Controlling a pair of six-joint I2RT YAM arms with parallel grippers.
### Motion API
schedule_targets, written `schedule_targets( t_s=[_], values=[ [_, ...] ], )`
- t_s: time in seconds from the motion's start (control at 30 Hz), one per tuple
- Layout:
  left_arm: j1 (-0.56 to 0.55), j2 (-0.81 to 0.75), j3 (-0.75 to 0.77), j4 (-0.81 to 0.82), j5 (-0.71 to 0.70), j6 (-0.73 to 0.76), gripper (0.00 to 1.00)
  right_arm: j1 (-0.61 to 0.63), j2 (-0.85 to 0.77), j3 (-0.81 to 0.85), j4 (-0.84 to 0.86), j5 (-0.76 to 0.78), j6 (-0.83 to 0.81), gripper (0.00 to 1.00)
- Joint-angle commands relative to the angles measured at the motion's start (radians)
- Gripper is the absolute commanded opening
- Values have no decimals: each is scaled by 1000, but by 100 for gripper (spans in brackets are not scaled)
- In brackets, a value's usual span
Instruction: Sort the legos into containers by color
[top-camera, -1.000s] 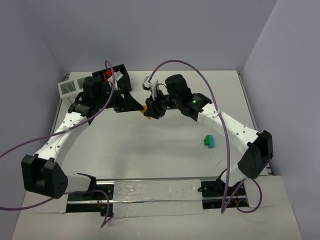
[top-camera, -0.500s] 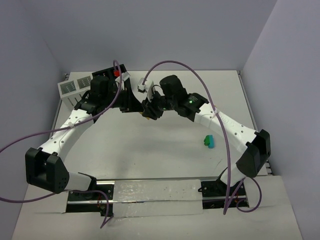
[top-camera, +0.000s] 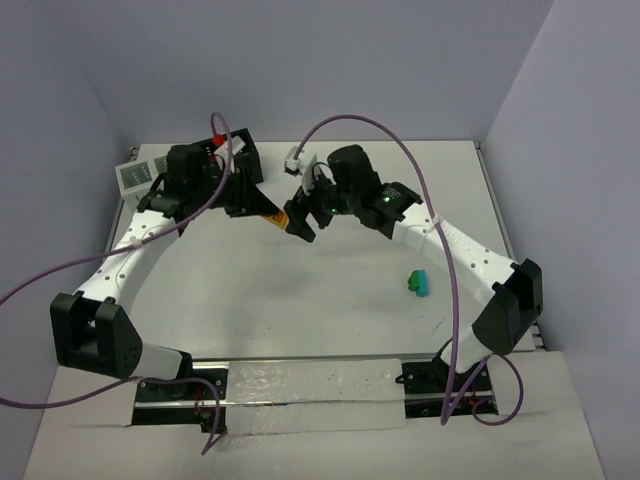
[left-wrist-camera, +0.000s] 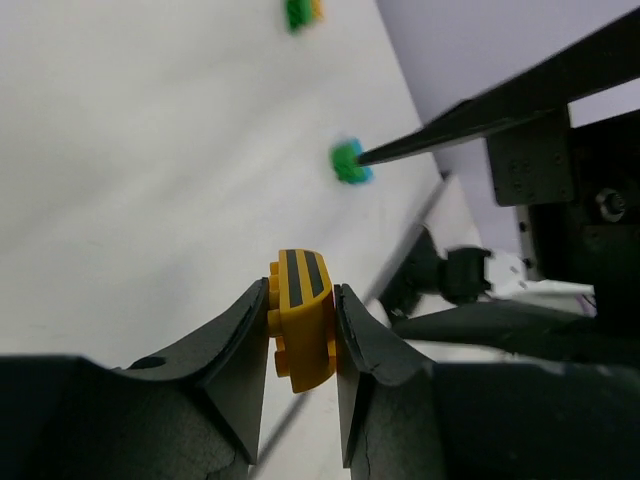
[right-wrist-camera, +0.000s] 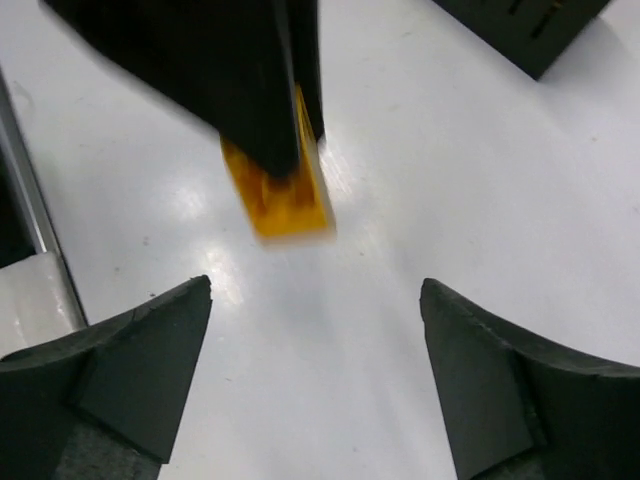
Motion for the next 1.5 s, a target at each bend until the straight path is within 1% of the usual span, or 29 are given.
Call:
schedule_targets(
  t_s=[0.0,0.07,0.1,0.13,0.17,0.2,0.23,0.3,0.37,0.5,0.57,0.67,0.8,0.93,0.97,1.03,1.07,1.17,1.3,1.4,1.47],
  values=[
    [115,74,185,-70,-90,151,0,-141,-68,-20,46,-78,83,94],
    [148,124,268,-69,-171,202,0,-216,-79,-36,53,-128,119,95],
    [151,173,336,-67,-217,234,0,-260,-83,-48,58,-140,131,95],
    [152,242,427,-64,-300,274,0,-313,-91,-64,63,-161,152,95],
    [152,289,487,-68,-338,283,0,-337,-95,-73,63,-166,162,95],
    [152,367,583,-77,-395,289,0,-355,-105,-88,63,-170,165,95],
    [153,369,631,-81,-420,289,0,-372,-109,-98,63,-173,168,95],
    [155,499,741,-64,-474,280,0,-423,-130,-128,64,-168,174,96],
    [155,551,810,-23,-514,263,0,-459,-144,-152,64,-164,173,96],
    [156,684,886,23,-583,244,0,-505,-163,-175,59,-166,171,96],
    [156,734,928,20,-606,245,0,-521,-168,-184,58,-167,171,96],
    [155,783,952,32,-617,273,0,-542,-168,-192,57,-170,170,97],
    [159,827,958,23,-677,301,0,-561,-164,-209,68,-186,186,97],
    [167,821,920,29,-684,310,0,-573,-163,-217,72,-180,187,98],
    [167,820,918,27,-686,311,4,-575,-162,-216,72,-174,184,98],
    [167,825,923,9,-684,316,20,-578,-155,-213,70,-147,182,98],
    [167,826,930,-1,-681,317,36,-579,-147,-207,68,-129,179,98],
    [169,822,948,-17,-669,322,67,-584,-117,-193,47,-92,157,98],
    [169,811,1005,-44,-640,324,76,-594,-91,-168,8,-38,106,98],
    [169,800,1087,-82,-628,327,77,-614,-72,-145,-29,4,68,96],
    [169,774,1109,-106,-612,330,77,-634,-52,-128,-56,30,36,95]
  ],
)
